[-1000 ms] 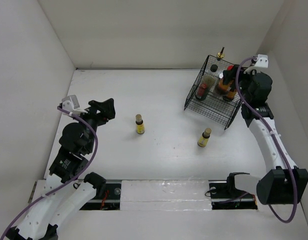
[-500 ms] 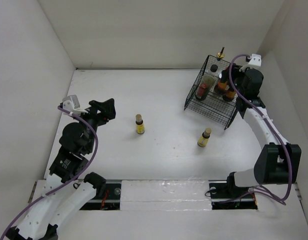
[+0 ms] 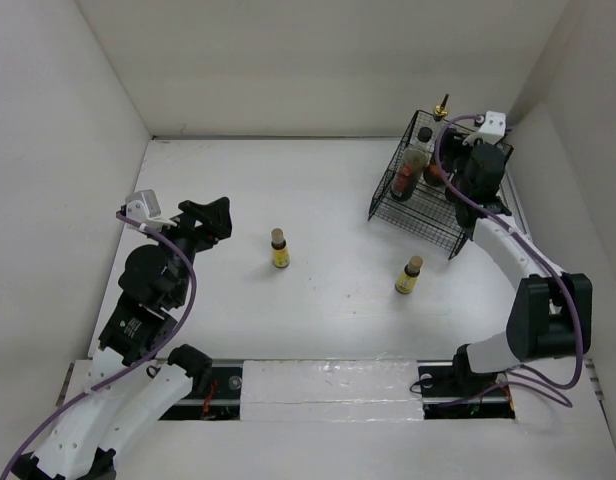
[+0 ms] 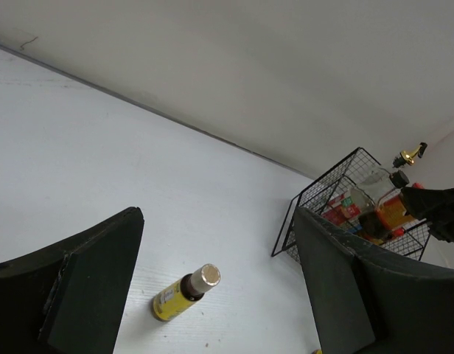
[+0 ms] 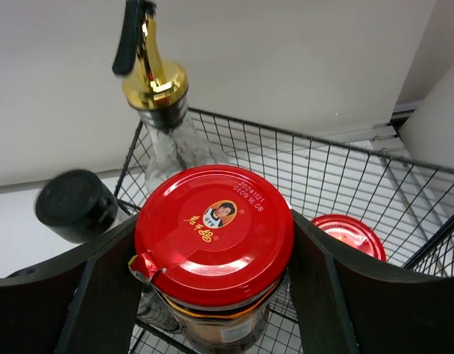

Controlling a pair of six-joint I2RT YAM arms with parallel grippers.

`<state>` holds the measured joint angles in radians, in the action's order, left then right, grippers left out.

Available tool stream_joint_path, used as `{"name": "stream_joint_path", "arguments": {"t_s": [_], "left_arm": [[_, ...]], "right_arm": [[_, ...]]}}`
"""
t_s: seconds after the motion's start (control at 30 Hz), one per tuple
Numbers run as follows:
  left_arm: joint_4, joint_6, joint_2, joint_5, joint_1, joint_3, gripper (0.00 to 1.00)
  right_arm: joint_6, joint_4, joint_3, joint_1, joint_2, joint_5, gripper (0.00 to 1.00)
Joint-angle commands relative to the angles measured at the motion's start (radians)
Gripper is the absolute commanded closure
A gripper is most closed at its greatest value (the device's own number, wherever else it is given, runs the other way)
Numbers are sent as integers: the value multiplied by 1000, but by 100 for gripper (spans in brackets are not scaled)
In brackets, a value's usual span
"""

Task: Organize the condiment bottles

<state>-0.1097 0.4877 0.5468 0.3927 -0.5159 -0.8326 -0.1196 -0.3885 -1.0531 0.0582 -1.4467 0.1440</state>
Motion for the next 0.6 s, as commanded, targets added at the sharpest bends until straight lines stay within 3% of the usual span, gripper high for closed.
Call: {"name": "stream_joint_path", "arguments": {"t_s": [0.0, 0.3, 0.57], "left_arm": [[39, -5, 4, -9, -3, -17, 21], [39, -5, 15, -20, -3, -17, 21], [39, -5, 15, -29, -3, -17, 21]], "right_arm": [[20, -259, 34, 26, 6, 78, 56], [0, -293, 117, 65, -24, 138, 56], [-63, -247, 150, 77, -53, 138, 32]]}}
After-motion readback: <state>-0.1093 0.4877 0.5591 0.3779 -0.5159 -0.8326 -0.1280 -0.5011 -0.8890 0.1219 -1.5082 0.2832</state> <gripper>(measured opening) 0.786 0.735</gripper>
